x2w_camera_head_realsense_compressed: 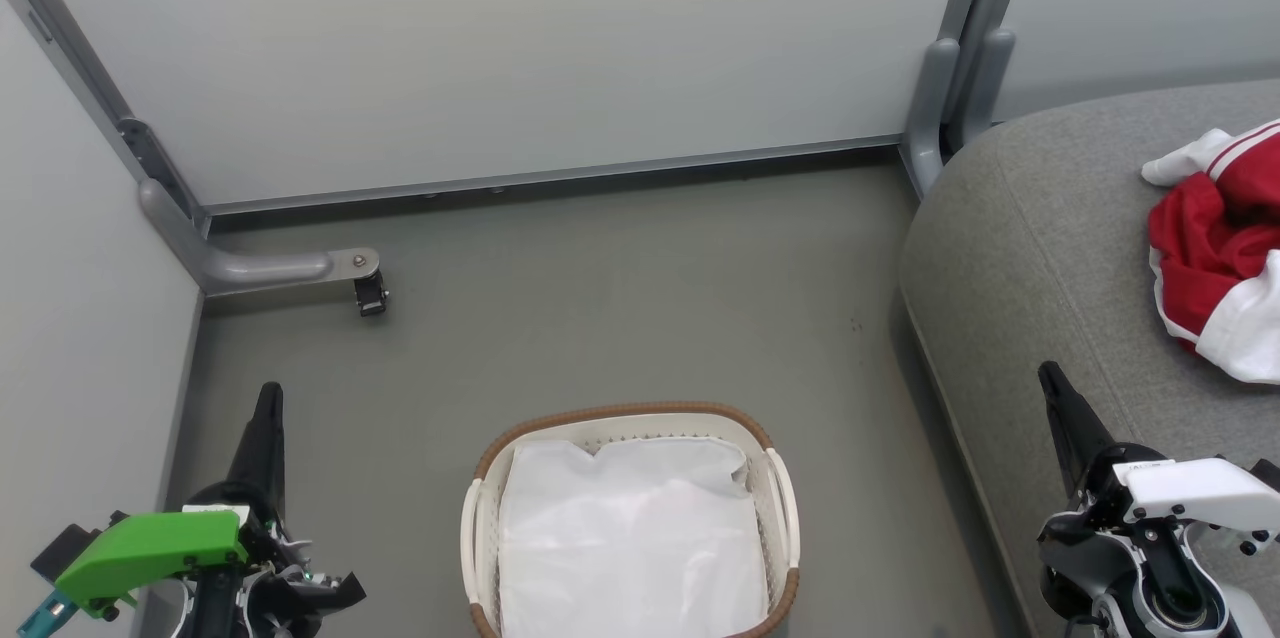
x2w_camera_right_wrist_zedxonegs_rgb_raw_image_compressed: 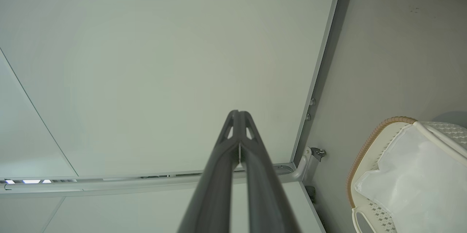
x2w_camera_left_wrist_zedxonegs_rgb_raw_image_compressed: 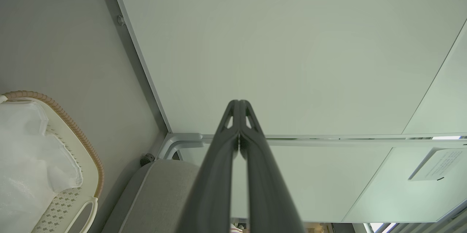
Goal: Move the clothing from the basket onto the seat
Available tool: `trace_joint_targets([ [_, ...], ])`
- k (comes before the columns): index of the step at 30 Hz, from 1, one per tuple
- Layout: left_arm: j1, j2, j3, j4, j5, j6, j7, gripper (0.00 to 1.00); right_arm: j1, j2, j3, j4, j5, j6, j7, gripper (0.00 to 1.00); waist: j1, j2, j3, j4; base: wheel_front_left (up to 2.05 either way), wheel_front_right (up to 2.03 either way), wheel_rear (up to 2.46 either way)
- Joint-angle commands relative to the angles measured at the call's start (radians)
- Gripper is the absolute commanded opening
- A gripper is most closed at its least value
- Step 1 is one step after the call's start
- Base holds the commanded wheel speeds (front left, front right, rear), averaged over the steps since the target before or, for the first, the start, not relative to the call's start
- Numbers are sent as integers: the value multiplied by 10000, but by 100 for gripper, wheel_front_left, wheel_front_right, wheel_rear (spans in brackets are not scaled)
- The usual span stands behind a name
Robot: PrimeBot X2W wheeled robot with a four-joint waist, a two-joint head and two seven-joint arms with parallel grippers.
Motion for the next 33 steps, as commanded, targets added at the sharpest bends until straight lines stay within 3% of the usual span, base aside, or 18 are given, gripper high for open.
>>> trace_joint_targets([
  [1,-118,69,22,-13,-39,-53,33,0,104,-25,-21,-40,36,0,14,0,0,0,0,0,0,0,0],
  [33,-115,69,20,-15,-39,-51,31,0,104,-26,-18,-39,39,-1,13,0,0,0,0,0,0,0,0],
])
